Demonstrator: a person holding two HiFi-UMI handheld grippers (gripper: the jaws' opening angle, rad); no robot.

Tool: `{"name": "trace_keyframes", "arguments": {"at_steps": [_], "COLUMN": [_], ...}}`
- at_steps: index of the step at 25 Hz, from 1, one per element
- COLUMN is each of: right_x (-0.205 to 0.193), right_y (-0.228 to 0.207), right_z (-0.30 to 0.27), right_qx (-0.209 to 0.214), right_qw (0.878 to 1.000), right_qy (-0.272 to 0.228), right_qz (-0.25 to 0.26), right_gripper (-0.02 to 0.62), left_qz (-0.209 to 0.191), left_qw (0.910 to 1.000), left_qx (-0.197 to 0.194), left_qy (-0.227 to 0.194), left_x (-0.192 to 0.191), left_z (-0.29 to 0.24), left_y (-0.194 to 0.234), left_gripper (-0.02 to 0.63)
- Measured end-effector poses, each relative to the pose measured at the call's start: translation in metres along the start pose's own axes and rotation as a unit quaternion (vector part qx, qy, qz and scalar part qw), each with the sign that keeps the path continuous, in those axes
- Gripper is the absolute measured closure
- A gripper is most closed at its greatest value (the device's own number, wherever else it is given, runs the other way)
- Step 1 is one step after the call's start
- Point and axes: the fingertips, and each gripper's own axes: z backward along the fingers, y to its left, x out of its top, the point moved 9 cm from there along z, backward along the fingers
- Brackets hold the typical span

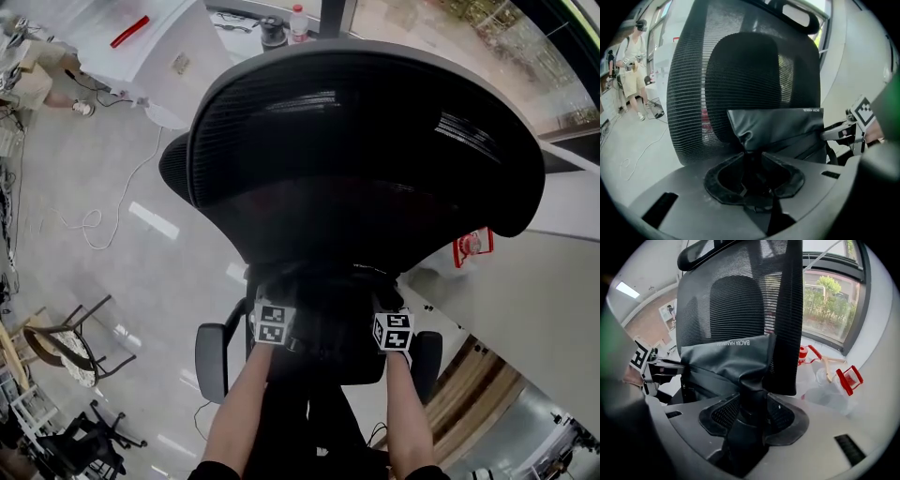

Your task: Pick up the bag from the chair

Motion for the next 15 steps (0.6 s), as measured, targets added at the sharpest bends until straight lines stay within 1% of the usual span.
{"name": "trace_keyframes", "arguments": {"at_steps": [3, 4, 5, 11, 15], "right_x": [0.0, -0.001, -0.002, -0.007, -0.01], "right_y": [0.007, 0.008, 0.009, 0.012, 0.017], "right_z": [0.0, 0.001, 0.001, 0.007, 0.021], "right_qx": [-0.008, -0.009, -0.009, -0.008, -0.001], "right_qw": [1.0, 0.999, 0.999, 1.0, 1.0], "right_qy": [0.011, 0.014, 0.016, 0.014, 0.012], "right_qz": [0.026, 0.031, 0.032, 0.017, 0.011], "right_gripper": [0.452, 0.478, 0.489, 0.518, 0.529], "left_qz": [0.008, 0.011, 0.014, 0.014, 0.029], "left_qw": [1.0, 0.9999, 0.9999, 0.9998, 0.9995], "left_qx": [0.002, 0.001, -0.001, -0.009, -0.009], "left_qy": [0.004, 0.005, 0.005, 0.008, -0.004], "left_x": [-0.005, -0.006, -0.007, -0.012, -0.014], "left_z": [0.003, 0.004, 0.004, 0.014, 0.033], "left_y": [-0.002, -0.003, -0.004, -0.008, -0.014], "left_gripper": [0.516, 0.519, 0.523, 0.537, 0.54]}}
